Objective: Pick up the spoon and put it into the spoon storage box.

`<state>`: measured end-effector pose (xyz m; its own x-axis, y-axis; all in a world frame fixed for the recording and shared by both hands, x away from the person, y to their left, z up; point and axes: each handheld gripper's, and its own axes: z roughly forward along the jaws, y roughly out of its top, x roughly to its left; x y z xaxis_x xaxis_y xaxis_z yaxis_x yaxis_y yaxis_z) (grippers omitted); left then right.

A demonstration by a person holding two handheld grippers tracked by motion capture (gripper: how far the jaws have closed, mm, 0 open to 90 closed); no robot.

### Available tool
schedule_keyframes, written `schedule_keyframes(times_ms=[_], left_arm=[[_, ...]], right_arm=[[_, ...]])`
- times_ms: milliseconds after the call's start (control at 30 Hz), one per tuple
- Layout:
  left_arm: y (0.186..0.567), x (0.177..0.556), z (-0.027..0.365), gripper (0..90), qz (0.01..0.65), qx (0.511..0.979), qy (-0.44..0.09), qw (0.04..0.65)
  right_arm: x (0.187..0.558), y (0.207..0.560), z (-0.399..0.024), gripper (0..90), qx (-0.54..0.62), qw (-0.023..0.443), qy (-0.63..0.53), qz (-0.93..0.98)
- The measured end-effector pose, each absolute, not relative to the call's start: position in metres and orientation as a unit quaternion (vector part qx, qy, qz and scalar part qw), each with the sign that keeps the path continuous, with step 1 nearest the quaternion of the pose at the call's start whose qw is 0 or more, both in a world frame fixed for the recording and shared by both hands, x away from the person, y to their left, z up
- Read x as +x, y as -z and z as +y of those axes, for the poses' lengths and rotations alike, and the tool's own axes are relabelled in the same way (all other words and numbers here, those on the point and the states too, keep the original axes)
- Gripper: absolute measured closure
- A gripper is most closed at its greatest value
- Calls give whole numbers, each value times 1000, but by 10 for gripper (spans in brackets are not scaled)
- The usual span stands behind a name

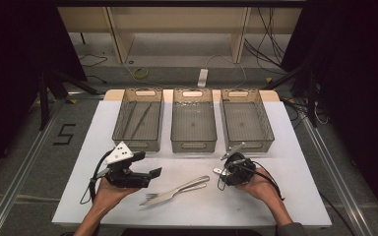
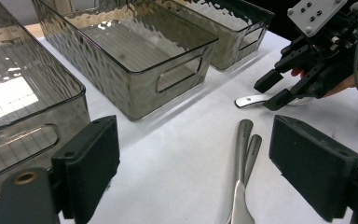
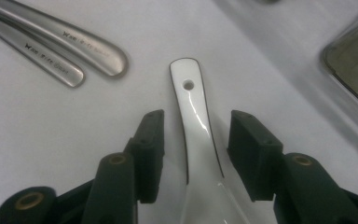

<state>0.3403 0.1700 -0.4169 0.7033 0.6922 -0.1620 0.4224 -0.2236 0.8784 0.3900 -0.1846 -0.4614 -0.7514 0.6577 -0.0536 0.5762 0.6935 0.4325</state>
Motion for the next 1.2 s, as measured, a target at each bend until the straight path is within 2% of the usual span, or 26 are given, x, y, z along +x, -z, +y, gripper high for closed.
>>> schedule_keyframes(times_ms=[567,867,1200], left_arm=[[418,338,169,158,351,779,-138,501],[417,337,169,159,349,779,-140,501],[417,337,170,159,351,778,-142,502]], right_arm=[[395,461,-178,750,333,75,-167,925],[395,458,-171,763,313,81,-141,936],[392,447,-175,765,305,84,-164,934]])
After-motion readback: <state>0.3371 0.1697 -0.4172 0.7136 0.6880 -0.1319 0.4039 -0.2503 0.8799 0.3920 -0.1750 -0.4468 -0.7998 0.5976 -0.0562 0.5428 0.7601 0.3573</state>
